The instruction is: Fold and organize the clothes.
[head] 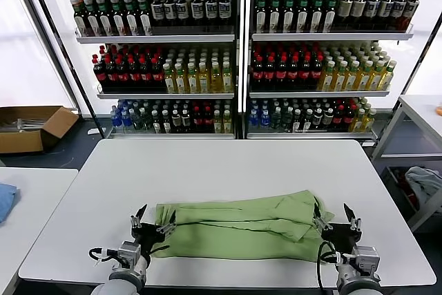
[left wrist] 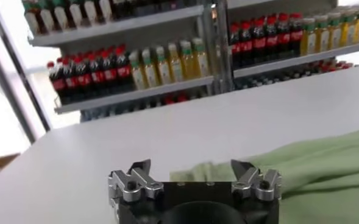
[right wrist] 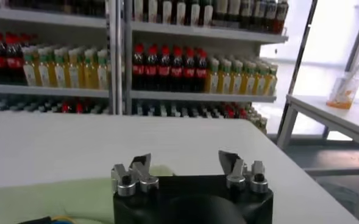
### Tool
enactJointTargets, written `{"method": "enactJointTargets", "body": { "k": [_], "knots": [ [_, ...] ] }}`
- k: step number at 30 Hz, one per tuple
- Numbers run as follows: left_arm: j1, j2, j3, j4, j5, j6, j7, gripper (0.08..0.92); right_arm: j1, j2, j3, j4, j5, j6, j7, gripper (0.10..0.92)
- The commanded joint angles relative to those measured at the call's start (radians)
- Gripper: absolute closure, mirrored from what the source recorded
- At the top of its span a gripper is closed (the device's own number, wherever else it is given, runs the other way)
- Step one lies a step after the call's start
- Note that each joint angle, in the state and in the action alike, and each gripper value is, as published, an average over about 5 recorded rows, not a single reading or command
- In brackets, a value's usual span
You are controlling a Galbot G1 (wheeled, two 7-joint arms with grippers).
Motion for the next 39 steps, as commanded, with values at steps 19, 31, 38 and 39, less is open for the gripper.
{"method": "enactJointTargets", "body": {
  "k": [19,31,38,39],
  "knots": [
    [-0.030,-0.049,-0.013,0.098,-0.160,0.062,-0.034,0.242,-0.026,0.001,-0.030,0.080,-0.010,0.009,0.001,0.203],
    [-0.025,-0.042,-0.016,0.103,-0.189,0.066,-0.026,0.589,-0.030,0.000,-0.028,0.091,-0.014,0.008,0.001,0.203],
    [-0.027,-0.028,-0.041,0.103,-0.160,0.026,-0.027,0.788,-0.024,-0.007,-0.024,0.090,-0.013,0.005,0.001,0.203],
    [-0.028,-0.022,-0.050,0.102,-0.154,0.019,-0.026,0.822,-0.022,-0.008,-0.023,0.090,-0.012,0.004,0.001,0.203]
  ]
}}
